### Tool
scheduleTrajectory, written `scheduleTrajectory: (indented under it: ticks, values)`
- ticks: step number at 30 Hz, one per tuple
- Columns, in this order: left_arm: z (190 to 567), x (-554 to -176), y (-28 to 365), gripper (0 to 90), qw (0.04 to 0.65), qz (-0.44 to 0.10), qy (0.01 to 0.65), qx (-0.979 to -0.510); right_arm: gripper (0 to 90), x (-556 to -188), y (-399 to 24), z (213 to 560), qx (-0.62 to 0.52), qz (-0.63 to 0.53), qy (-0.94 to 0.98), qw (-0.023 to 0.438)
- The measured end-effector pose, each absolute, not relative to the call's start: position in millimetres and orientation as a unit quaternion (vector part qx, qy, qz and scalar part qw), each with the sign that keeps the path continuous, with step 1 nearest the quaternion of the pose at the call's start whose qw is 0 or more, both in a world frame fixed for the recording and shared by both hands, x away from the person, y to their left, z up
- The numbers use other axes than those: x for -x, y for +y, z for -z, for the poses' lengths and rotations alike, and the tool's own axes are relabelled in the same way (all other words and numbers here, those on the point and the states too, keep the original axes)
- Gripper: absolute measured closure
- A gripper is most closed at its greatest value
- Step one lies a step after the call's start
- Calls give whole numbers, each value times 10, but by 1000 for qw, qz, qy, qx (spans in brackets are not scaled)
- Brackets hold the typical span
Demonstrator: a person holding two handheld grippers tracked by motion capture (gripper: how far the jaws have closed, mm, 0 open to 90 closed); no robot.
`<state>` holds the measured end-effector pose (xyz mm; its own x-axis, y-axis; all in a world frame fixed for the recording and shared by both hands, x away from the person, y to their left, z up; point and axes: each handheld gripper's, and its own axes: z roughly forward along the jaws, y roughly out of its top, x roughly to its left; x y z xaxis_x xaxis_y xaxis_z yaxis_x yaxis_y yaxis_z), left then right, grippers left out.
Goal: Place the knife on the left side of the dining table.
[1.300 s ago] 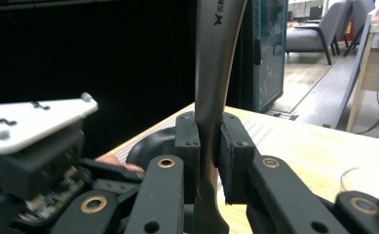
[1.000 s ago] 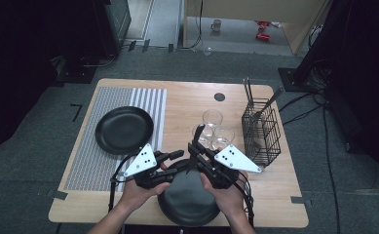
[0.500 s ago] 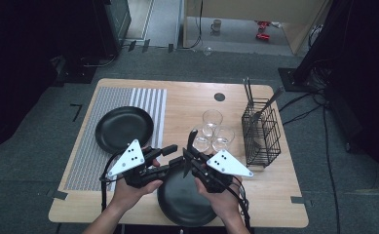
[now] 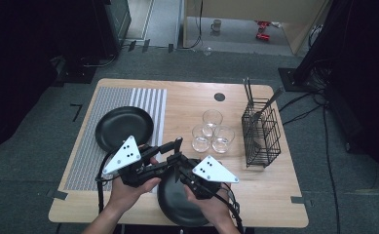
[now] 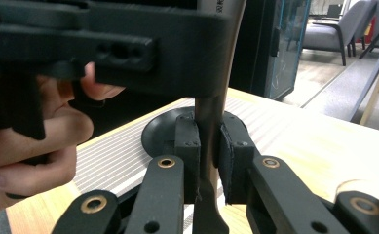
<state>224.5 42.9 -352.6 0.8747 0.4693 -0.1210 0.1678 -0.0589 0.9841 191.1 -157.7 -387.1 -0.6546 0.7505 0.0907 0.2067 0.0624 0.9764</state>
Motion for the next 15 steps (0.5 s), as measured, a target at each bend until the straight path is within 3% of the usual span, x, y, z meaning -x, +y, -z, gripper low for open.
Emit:
scheduleTrajectory:
  ticks: [11, 15]
  values:
    - [3382, -2196, 469, 684, 647, -115, 242, -714, 806, -1870, -1454, 3907, -331, -590, 702, 223]
    - [3368, -2179, 477, 760, 651, -121, 240, -710, 805, -1860, -1430, 3919, -328, -589, 704, 221]
